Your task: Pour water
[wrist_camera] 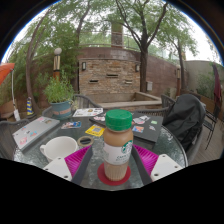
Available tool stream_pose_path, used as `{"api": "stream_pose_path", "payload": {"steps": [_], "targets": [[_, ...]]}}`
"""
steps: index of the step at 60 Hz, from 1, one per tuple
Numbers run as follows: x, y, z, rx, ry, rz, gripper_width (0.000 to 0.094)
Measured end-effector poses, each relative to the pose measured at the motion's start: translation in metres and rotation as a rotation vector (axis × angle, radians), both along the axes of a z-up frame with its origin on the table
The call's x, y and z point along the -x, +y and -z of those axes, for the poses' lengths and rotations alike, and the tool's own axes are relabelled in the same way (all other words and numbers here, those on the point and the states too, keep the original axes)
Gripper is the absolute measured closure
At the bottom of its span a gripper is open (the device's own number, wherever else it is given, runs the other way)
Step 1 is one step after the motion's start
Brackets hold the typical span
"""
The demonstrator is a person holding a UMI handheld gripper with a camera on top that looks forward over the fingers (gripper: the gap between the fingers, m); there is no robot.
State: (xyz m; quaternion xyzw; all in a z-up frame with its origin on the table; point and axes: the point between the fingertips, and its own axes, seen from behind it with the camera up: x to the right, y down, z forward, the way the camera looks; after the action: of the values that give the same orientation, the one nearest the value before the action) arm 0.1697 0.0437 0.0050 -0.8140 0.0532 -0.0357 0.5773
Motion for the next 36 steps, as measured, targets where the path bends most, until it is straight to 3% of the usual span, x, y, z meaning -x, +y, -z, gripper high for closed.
{"api": "stream_pose_path", "payload": {"steps": [4,22,36], "targets": [[0.01,-0.005,-0.001,0.021,0.042,-0.013,0.0102],[0.014,-0.099,-0.053,0.062,-0.02,0.086,0.0102],[0.085,-0.204,-0.123,0.086,0.071,0.137,0.0105]]}}
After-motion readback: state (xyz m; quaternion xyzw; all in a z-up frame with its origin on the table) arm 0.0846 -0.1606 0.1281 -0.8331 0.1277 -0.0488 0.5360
